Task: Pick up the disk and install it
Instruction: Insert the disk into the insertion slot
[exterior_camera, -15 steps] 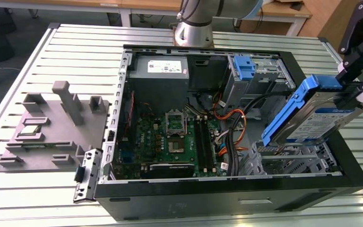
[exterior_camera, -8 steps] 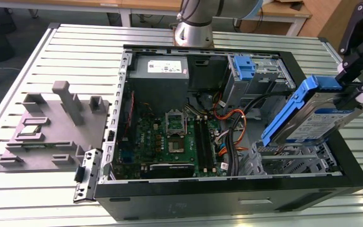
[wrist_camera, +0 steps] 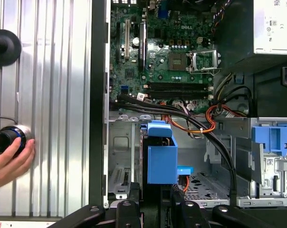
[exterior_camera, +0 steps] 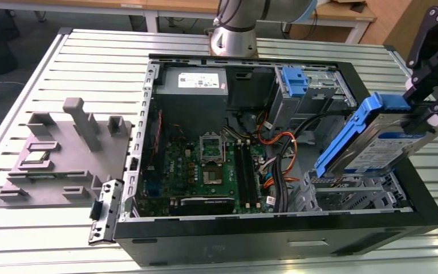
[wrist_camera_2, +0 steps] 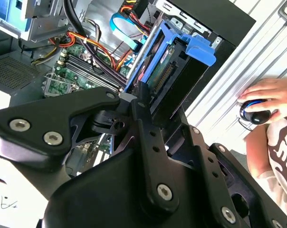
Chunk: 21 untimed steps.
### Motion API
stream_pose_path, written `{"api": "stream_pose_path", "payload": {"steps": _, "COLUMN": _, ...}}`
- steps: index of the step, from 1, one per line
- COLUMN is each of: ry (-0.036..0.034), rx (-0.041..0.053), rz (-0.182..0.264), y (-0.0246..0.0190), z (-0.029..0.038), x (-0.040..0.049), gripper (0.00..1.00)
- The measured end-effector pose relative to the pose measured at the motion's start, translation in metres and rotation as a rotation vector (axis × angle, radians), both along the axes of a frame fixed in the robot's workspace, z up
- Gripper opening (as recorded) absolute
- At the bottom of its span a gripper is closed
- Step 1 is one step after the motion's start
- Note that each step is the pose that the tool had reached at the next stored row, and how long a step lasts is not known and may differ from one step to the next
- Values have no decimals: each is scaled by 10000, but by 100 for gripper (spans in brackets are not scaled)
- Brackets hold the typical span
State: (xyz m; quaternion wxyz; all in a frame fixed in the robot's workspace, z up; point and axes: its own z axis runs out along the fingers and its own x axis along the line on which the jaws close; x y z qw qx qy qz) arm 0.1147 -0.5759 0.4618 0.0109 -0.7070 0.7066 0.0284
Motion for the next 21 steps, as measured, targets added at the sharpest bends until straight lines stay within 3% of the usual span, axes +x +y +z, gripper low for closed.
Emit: {"api": "stream_pose_path", "payload": {"steps": 21, "ry": -8, "rx": -65, "rz": 0, "y": -1, "z": -86, "x": -12, "gripper": 35}}
